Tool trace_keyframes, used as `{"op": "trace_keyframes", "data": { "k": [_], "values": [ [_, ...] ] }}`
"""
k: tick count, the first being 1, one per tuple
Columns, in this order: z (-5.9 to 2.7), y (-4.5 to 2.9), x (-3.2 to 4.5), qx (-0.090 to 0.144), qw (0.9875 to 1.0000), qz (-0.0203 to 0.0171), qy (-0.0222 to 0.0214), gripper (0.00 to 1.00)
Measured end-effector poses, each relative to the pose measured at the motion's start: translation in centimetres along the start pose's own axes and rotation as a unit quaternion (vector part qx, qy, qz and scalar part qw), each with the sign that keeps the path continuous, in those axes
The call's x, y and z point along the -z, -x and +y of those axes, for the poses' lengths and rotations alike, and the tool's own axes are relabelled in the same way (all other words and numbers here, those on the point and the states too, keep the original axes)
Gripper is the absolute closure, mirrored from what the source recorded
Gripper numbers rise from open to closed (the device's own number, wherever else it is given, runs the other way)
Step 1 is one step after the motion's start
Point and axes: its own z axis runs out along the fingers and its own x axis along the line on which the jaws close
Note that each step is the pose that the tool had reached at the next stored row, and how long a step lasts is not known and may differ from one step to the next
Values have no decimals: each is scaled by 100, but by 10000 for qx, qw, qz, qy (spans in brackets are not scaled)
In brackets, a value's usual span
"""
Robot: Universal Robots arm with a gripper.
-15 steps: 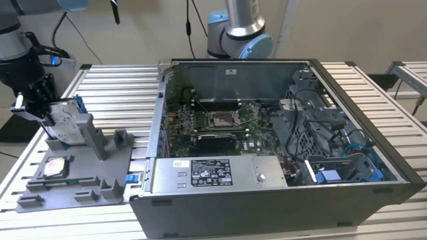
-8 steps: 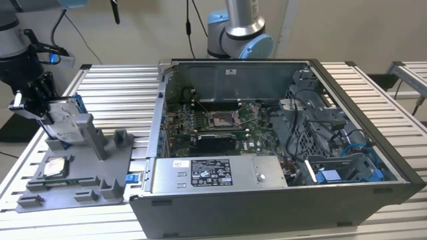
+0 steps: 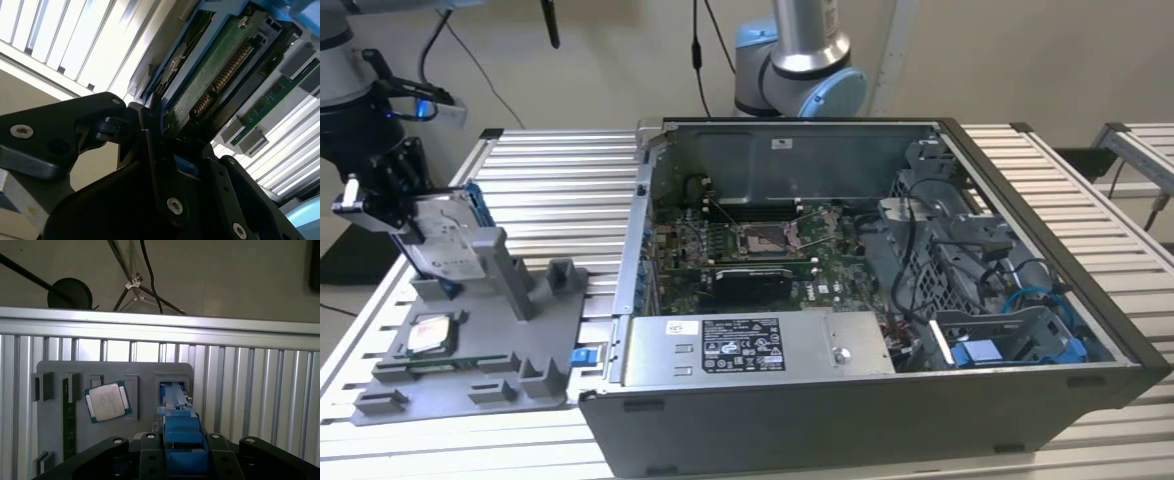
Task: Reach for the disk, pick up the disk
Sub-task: 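Pick up the disk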
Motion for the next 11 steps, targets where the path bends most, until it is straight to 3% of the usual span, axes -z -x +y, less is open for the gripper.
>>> {"op": "trace_keyframes", "data": {
  "k": [11],
  "values": [
    [4, 0, 132, 0, 10000, 0, 0, 100]
  ]
}}
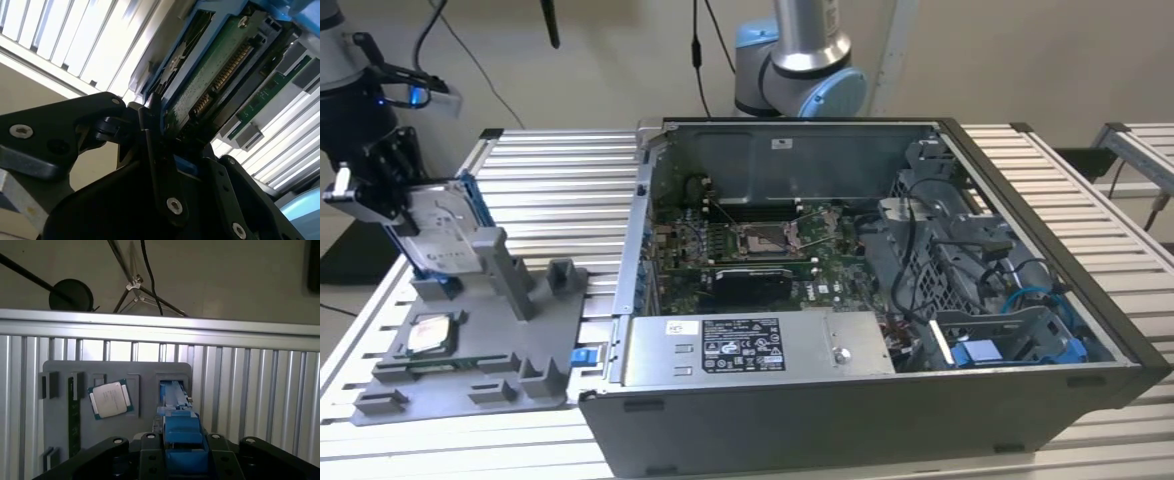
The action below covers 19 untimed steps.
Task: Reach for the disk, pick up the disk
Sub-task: 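Pick up the disk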
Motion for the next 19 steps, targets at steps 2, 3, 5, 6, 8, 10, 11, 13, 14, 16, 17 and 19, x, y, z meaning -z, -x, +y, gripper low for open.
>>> {"op": "trace_keyframes", "data": {
  "k": [2, 3, 5, 6, 8, 10, 11, 13, 14, 16, 17, 19],
  "values": [
    [0, 0, 24, 0, 10000, 0, 0, 100],
    [1, 0, 36, 0, 10000, 0, 0, 100],
    [2, 0, 60, 0, 10000, 0, 0, 100],
    [2, 0, 73, 0, 10000, 0, 0, 100],
    [3, 0, 96, 0, 10000, 0, 0, 100],
    [3, 0, 120, 0, 10000, 0, 0, 100],
    [3, 0, 133, 0, 10000, 0, 0, 100],
    [4, 0, 158, 0, 10000, 0, 0, 100],
    [4, 0, 172, 0, 10000, 0, 0, 100],
    [5, 0, 199, 0, 10000, 0, 0, 100],
    [6, 0, 213, 0, 10000, 0, 0, 100],
    [6, 0, 241, 0, 10000, 0, 0, 100]
  ]
}}
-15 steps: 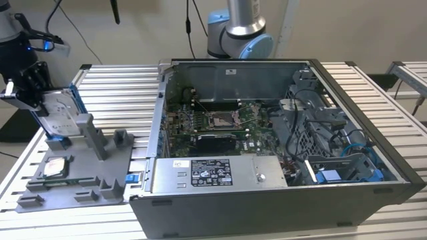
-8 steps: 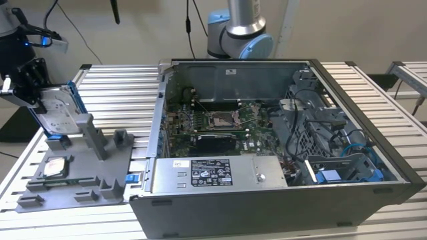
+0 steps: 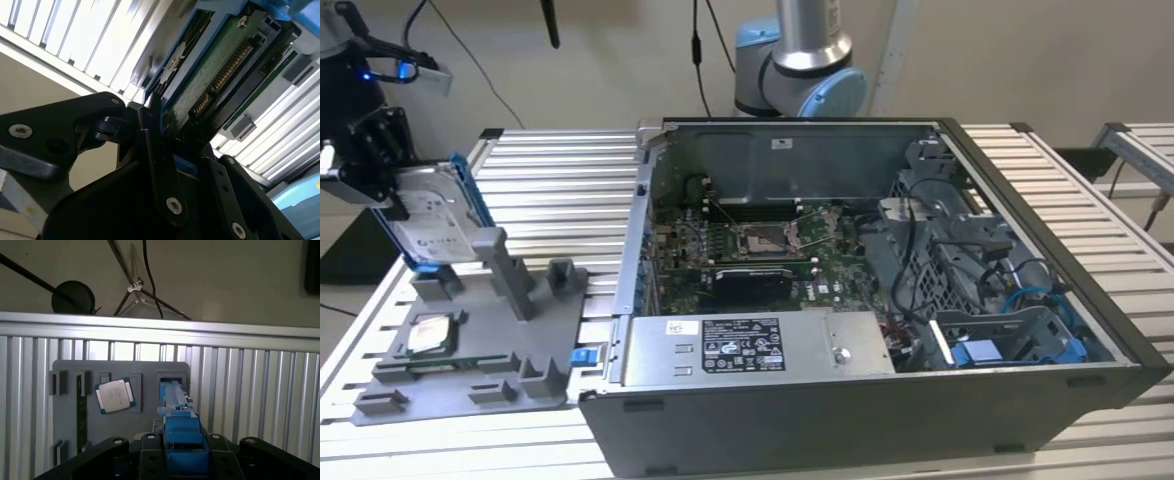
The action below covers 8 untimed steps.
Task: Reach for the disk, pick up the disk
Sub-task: 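Pick up the disk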
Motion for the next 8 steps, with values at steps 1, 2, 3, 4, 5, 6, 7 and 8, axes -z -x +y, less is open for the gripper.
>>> {"op": "trace_keyframes", "data": {
  "k": [1, 2, 3, 4, 5, 6, 7, 8],
  "values": [
    [0, 0, 14, 0, 10000, 0, 0, 100],
    [1, 0, 28, 0, 10000, 0, 0, 100],
    [1, 0, 42, 0, 10000, 0, 0, 100],
    [1, 0, 56, 0, 10000, 0, 0, 100],
    [2, 0, 70, 0, 10000, 0, 0, 100],
    [2, 0, 83, 0, 10000, 0, 0, 100],
    [3, 0, 99, 0, 10000, 0, 0, 100],
    [3, 0, 112, 0, 10000, 0, 0, 100]
  ]
}}
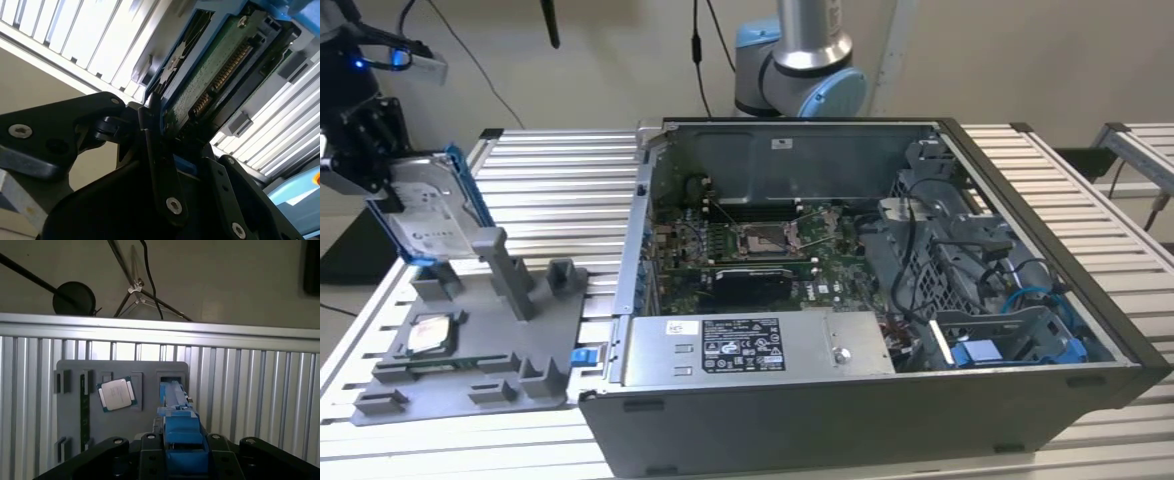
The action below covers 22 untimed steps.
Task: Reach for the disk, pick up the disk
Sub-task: 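Pick up the disk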
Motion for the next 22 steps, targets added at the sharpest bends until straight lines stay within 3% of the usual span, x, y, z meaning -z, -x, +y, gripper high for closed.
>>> {"op": "trace_keyframes", "data": {
  "k": [22],
  "values": [
    [7, 0, 275, 0, 10000, 0, 0, 100]
  ]
}}
